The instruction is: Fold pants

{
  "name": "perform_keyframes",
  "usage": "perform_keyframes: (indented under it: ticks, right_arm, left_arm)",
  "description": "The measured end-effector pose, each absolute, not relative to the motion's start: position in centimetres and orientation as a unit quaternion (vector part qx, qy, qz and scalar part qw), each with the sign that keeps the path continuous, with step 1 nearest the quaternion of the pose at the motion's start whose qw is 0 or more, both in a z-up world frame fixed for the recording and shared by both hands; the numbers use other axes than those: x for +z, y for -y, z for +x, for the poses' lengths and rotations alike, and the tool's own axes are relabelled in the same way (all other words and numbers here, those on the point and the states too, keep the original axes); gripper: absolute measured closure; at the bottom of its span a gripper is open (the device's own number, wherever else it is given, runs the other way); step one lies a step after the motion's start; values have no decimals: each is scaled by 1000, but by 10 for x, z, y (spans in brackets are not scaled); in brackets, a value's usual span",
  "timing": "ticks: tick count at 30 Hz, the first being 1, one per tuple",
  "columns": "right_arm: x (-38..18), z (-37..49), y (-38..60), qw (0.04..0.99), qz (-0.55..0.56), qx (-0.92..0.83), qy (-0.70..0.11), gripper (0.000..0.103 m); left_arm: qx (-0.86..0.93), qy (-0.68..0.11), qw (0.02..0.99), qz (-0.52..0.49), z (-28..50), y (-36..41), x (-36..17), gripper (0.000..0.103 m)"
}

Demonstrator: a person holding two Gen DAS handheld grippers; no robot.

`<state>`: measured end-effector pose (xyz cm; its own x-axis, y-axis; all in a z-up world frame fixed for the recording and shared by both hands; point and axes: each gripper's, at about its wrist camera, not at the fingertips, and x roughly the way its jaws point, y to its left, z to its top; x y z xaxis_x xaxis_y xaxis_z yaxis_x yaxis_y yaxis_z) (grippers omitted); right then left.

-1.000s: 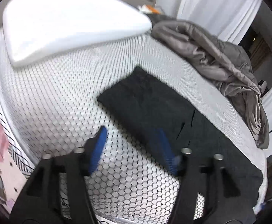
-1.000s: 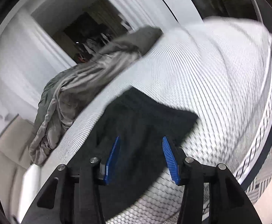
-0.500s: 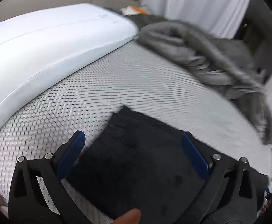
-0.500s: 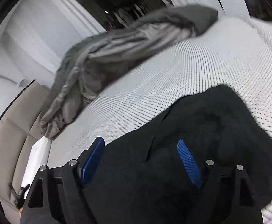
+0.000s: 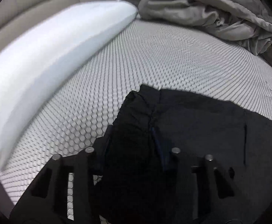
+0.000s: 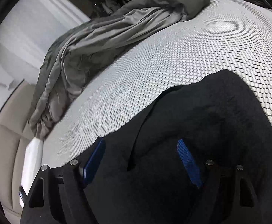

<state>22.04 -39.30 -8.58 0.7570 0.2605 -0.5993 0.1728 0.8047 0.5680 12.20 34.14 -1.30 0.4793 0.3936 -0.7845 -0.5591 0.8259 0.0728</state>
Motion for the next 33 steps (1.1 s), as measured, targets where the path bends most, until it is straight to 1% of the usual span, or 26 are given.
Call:
perform_keyframes:
  ticks: [4,8,12,14,15,16,17,18,19,21,24,28,29,30,31,32,33]
  right_arm:
    - [-84,218,398,875,331,31,-352,21]
    - [-87,227,378,867,334,90,-360,22]
    - [-91,248,353,875,310,112,-355,22]
    - [-101,261,345,869,315,114,-364,29]
    - [-106,266,342,863,323,122,-368,43]
    - [-111,270,338,857,328,128,-376,61]
    - [-113,273,334,857,325,126,-380,69]
    - [-112,275,331,862,317,116,-379,87]
    - [-107,274,330,872,310,91,-367,99]
    - [-97,270,333,887,318,72,-326,100]
    - [-89,269,333,906,294,11,-303,100]
    - [-97,276,335,893,305,7,-330,98]
    - [-96,276,336,892,305,11,-335,96]
    - [-95,275,337,887,309,22,-341,89]
    - [-94,273,339,883,318,36,-343,74]
    - [-93,269,341,881,325,45,-342,65]
    - [-90,261,344,880,329,50,-340,50]
  left_arm:
    - [280,-386,872,-108,117,-337,12,68]
    - [270,-346,885,-156,115,-345,32,68]
    - [272,-343,878,-192,127,-352,27,68]
    - [277,-352,870,-205,140,-359,17,68]
    - [280,-357,866,-210,143,-360,10,68]
    - [282,-360,864,-211,145,-363,1,68]
    - [284,-363,862,-211,146,-363,-3,68]
    - [285,-364,861,-211,145,-364,-7,68]
    - [283,-363,862,-214,147,-367,-10,68]
    - [281,-361,861,-221,150,-369,-14,68]
    - [285,-357,859,-233,154,-374,-25,67]
    - [290,-372,844,-255,160,-381,-44,66]
    - [290,-375,843,-255,161,-381,-45,63]
    - [292,-380,842,-248,161,-380,-45,59]
    - [296,-383,841,-243,159,-379,-44,57]
    - [301,-386,840,-235,157,-377,-41,54]
    - [304,-387,839,-230,152,-374,-38,50]
